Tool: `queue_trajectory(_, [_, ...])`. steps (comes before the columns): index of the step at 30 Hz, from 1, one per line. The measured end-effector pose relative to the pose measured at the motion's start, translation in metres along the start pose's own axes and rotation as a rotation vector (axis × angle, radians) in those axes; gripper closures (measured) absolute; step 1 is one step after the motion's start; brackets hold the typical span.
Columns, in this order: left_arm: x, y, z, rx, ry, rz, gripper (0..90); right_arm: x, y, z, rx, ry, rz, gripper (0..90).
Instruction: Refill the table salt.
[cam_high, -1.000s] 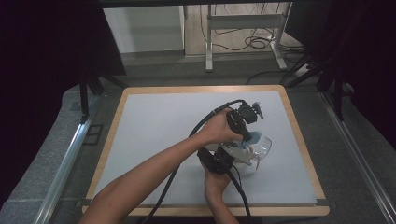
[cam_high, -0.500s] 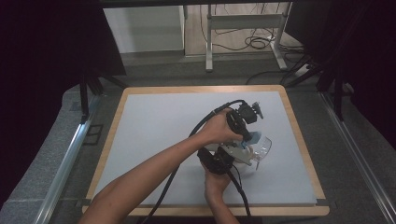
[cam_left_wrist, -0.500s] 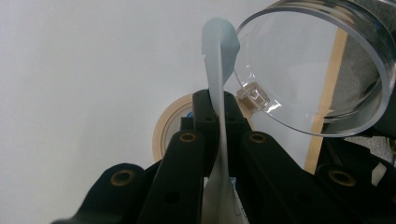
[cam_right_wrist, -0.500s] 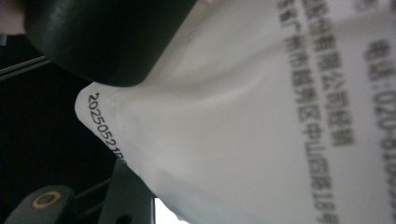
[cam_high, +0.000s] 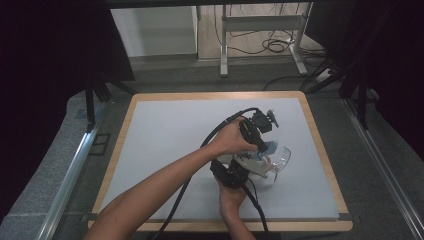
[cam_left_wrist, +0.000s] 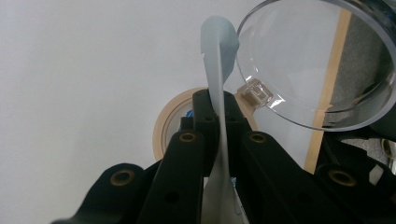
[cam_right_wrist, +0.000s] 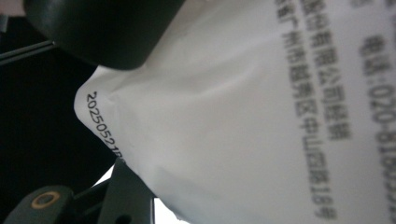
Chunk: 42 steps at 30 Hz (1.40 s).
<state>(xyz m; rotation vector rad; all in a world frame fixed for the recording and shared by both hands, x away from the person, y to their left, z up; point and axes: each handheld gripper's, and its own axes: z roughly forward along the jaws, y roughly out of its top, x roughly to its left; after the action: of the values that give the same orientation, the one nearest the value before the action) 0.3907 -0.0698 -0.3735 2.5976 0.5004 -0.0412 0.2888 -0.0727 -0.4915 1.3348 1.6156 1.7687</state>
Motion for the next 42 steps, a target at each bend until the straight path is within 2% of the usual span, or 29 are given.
queue_trajectory(6, [0.002, -0.004, -0.005, -0.023, -0.012, -0.007, 89.6, 0.000, -0.003, -0.002, 0.016, 0.003, -0.033, 54.7])
queue_trajectory(13, [0.002, -0.009, -0.010, -0.039, -0.020, -0.013, 89.6, 0.000, -0.010, -0.006, 0.036, 0.001, -0.048, 54.1])
queue_trajectory(20, [0.002, -0.015, -0.020, -0.080, -0.031, -0.019, 89.6, -0.001, -0.012, -0.010, 0.048, -0.004, -0.096, 53.3])
queue_trajectory(27, [0.004, -0.023, -0.025, -0.104, -0.037, -0.032, 89.6, -0.007, -0.018, -0.012, 0.096, -0.008, -0.111, 51.3])
queue_trajectory(42, [0.009, -0.049, -0.048, -0.213, -0.057, -0.072, 89.3, -0.017, -0.026, -0.018, 0.182, -0.027, -0.156, 49.0])
